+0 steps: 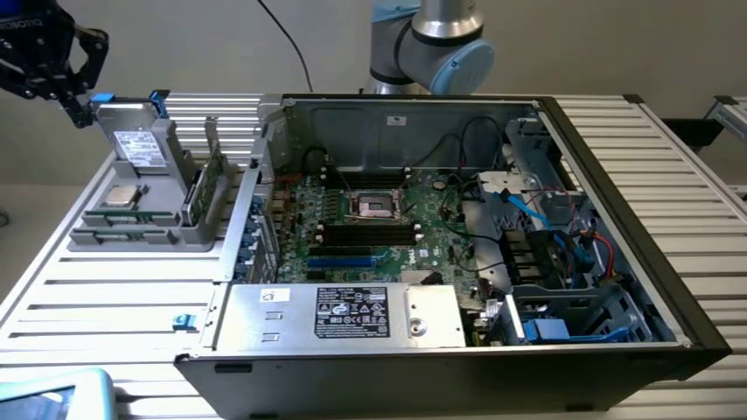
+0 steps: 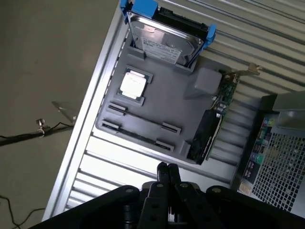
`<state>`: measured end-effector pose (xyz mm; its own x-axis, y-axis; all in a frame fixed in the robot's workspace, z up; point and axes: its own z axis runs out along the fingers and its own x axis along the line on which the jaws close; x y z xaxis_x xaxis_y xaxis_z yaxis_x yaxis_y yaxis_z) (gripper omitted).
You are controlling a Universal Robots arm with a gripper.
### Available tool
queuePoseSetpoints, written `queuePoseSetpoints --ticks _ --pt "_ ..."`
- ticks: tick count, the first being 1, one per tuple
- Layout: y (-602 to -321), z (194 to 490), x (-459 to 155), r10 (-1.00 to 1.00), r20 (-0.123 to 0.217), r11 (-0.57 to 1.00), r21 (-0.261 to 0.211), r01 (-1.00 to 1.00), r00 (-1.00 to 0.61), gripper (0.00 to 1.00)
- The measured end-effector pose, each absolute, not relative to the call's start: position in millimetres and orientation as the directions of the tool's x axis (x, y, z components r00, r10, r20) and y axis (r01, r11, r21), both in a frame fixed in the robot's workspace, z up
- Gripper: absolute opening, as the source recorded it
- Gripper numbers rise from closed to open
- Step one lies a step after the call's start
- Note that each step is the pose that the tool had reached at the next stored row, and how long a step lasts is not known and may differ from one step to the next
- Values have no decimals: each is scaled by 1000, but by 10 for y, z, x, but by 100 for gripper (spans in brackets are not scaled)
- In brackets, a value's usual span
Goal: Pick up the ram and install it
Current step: 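Pick up the ram and move it above insertion slot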
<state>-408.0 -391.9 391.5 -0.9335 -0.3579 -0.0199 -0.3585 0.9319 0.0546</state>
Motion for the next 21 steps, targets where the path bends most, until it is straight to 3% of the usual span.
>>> queuePoseSetpoints --ticks 21 --pt "-3919 3915 -4080 -680 -24 730 61 -680 -732 11"
